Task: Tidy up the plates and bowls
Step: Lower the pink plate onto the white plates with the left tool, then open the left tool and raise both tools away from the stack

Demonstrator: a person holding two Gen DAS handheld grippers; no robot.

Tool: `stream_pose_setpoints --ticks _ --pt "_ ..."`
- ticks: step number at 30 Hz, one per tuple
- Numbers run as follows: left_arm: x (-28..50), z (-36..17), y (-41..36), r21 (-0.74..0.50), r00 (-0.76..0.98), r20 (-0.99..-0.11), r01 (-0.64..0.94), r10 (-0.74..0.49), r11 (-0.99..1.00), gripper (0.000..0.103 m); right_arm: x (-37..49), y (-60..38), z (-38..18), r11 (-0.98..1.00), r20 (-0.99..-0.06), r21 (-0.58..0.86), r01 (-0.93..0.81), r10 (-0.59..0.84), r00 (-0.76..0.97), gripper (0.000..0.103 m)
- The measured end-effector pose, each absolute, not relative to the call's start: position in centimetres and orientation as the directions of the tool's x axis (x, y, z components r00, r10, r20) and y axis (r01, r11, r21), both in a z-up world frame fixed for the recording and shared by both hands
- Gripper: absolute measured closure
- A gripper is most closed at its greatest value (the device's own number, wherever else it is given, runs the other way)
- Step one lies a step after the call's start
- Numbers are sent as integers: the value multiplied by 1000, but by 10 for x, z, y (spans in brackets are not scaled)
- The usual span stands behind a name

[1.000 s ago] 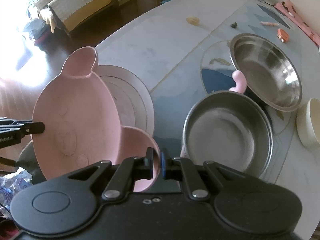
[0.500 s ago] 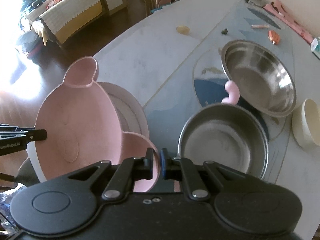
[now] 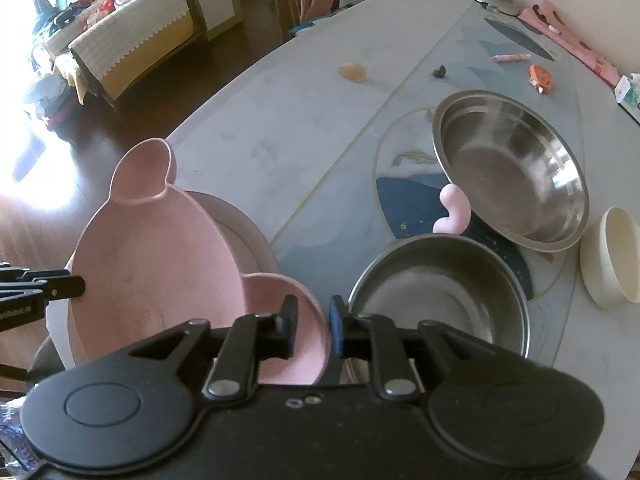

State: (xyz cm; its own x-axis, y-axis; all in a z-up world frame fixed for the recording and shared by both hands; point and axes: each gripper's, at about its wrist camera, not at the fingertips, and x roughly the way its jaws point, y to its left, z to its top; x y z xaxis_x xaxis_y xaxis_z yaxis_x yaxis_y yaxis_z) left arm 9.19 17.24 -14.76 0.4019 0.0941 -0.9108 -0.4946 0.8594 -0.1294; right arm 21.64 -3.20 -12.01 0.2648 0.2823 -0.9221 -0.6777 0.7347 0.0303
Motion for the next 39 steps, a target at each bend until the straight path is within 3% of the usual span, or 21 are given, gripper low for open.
stream_pose_setpoints --ticks 6,9,11,15,30,33,39 --pt "93 -148 170 -137 411 -908 -482 85 865 84 210 -34 -113 720 -912 64 -691 323 253 63" --pt "91 -146 169 -144 423 -902 -479 84 866 67 207 -34 -109 707 -905 73 -704 343 251 45" --pt "89 -143 168 -142 437 -895 -478 94 867 48 205 -34 -106 699 -902 81 -711 355 247 31" --pt "87 -139 166 -143 455 -885 -471 101 870 45 205 -35 -101 688 -896 89 -720 372 244 26" --pt "77 -82 139 -129 593 -795 -372 128 919 45 184 -54 -59 664 -826 191 -723 507 247 21" --pt "79 -67 130 -122 630 -766 -337 128 934 36 177 -60 -46 662 -801 196 -723 533 271 18" --pt "91 -44 109 -126 688 -720 -264 95 956 29 173 -80 -26 690 -762 191 -698 553 338 13"
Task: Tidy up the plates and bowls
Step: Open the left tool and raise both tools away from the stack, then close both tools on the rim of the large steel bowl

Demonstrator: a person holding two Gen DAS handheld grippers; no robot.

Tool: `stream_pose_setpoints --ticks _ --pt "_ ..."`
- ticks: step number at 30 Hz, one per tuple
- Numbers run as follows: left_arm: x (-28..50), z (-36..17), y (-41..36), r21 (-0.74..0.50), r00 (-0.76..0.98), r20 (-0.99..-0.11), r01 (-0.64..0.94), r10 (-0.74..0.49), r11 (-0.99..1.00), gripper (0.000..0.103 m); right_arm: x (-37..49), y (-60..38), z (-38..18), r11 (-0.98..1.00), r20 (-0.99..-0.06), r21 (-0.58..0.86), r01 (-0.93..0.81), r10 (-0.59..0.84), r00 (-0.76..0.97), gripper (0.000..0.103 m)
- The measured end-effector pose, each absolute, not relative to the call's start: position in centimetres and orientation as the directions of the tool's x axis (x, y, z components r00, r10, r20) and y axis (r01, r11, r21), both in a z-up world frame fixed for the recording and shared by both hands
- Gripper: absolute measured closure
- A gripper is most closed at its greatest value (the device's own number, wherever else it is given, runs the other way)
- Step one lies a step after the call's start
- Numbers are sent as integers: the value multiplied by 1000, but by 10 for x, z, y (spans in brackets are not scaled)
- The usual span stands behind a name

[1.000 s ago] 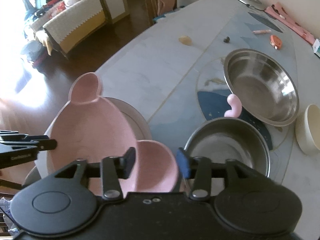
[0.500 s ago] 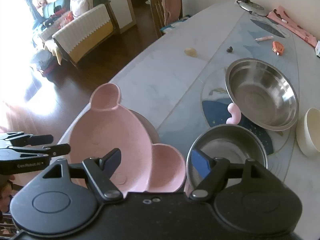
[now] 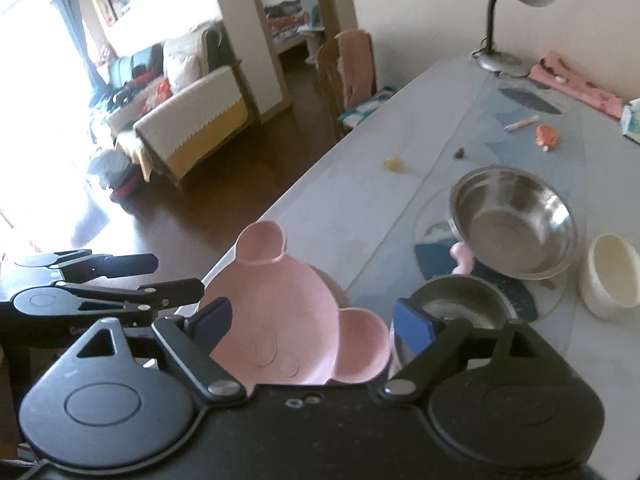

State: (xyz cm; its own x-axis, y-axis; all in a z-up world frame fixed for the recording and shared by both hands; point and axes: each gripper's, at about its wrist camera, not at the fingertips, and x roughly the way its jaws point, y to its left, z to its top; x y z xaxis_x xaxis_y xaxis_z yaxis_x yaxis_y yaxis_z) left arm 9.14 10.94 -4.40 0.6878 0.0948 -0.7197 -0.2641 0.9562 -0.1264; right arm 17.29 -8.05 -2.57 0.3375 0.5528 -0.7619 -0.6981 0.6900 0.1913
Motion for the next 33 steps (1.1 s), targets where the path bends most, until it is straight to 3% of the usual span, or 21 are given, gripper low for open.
stream_pose_setpoints --ticks 5,11,22,30,33 --pt "107 -30 91 -118 742 -665 -215 84 970 24 180 -103 -15 731 -736 163 -663 537 411 4" --pt "147 -17 66 -93 771 -635 -144 52 985 24 202 -137 -12 791 -719 121 -600 487 496 0" --pt "256 -25 30 -35 729 -684 -79 34 996 24 269 -191 -42 892 -749 95 -442 357 559 0" --pt "328 -57 16 -2 668 -742 -81 53 997 24 314 -208 -81 921 -807 124 -368 310 503 6" --pt "353 -72 15 15 643 -762 -99 76 995 24 326 -206 -95 921 -824 150 -360 318 468 15"
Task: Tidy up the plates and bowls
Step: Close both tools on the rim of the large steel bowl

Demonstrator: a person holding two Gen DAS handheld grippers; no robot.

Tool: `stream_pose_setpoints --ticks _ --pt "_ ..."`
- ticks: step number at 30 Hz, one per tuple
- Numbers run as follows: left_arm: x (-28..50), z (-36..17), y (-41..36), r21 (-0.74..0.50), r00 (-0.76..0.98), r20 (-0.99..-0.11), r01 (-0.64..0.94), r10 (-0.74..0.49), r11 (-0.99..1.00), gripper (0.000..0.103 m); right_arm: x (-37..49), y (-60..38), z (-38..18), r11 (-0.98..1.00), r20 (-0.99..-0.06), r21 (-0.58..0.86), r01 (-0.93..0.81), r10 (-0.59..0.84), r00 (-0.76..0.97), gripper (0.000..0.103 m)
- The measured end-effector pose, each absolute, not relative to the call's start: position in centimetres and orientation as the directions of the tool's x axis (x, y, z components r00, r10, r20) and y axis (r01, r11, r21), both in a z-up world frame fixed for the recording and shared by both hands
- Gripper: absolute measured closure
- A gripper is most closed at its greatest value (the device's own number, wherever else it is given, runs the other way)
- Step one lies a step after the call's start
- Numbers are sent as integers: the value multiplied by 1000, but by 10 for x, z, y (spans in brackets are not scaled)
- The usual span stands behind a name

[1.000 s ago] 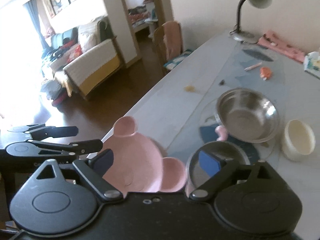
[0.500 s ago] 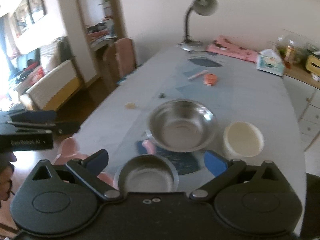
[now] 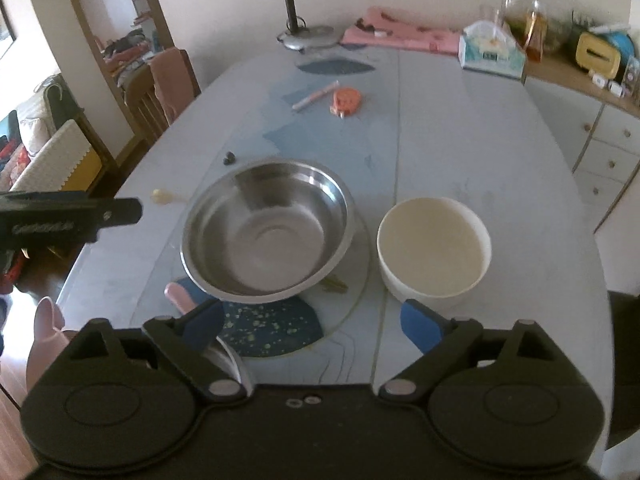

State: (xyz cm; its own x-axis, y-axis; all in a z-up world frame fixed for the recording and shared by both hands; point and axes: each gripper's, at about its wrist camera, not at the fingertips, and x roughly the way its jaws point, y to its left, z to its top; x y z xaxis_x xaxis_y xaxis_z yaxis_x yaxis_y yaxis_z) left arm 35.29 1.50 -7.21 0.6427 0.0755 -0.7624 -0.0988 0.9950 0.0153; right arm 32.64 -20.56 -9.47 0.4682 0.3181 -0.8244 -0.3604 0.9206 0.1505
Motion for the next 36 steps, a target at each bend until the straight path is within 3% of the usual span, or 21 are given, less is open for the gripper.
stream_pose_setpoints --ticks 6,15,18,20,24,28,33,36 --pt "395 -98 17 20 603 -791 -138 100 990 24 352 -198 -122 929 -852 177 -326 310 421 27" --pt "439 -136 18 50 534 -835 -161 130 986 24 384 -190 -153 943 -880 191 -272 287 377 32" --pt "448 -144 20 50 519 -844 -174 135 983 24 390 -187 -159 944 -887 197 -266 288 362 38" --pt "451 -148 22 38 511 -851 -179 126 983 36 391 -186 -161 942 -887 204 -267 293 357 44" --pt "456 -153 25 10 492 -864 -199 109 980 43 393 -189 -164 944 -885 227 -239 302 353 53" --pt "460 -156 28 -13 473 -876 -217 93 976 61 396 -192 -166 943 -882 259 -210 320 347 65" --pt "462 -156 30 -26 464 -882 -228 85 973 70 397 -189 -164 938 -877 270 -215 332 347 79" --pt "462 -155 30 -31 470 -879 -227 82 974 77 396 -186 -164 943 -879 256 -214 319 354 80"
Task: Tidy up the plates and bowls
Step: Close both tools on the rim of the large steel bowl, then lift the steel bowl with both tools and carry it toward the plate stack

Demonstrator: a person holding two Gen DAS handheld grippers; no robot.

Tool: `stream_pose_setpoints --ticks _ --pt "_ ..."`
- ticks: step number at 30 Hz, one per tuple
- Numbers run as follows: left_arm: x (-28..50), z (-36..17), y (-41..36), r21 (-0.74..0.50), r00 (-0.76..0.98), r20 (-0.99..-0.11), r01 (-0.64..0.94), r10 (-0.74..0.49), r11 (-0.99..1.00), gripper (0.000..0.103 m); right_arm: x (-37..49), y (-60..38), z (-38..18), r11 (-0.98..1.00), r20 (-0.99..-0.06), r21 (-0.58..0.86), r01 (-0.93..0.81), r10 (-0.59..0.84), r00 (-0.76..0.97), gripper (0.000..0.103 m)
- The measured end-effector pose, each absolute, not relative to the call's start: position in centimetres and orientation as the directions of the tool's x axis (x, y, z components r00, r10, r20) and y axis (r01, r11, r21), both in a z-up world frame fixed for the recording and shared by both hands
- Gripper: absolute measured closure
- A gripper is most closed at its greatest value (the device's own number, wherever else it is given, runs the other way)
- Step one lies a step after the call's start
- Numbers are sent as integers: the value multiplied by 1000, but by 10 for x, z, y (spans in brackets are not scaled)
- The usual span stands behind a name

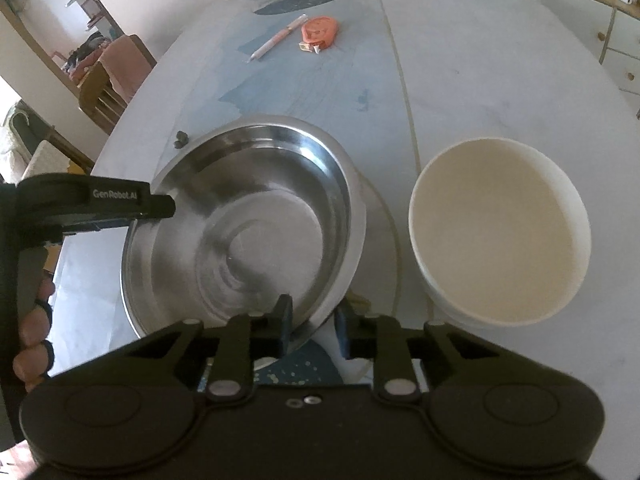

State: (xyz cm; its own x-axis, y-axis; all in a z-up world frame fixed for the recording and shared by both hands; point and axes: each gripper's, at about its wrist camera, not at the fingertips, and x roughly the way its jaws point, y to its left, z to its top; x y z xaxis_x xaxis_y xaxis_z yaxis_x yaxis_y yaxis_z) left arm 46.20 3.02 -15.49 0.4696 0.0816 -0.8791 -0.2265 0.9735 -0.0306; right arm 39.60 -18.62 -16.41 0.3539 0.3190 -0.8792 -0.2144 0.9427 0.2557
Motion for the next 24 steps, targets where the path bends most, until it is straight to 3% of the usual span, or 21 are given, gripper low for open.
stream_pose_setpoints --ticks 5,24 --pt "461 -154 26 -3 465 -880 -214 99 977 85 396 -184 -164 947 -883 246 -205 306 356 81" --pt "421 -94 27 0 513 -850 -225 118 974 86 367 -187 -100 935 -825 233 -267 335 455 83"
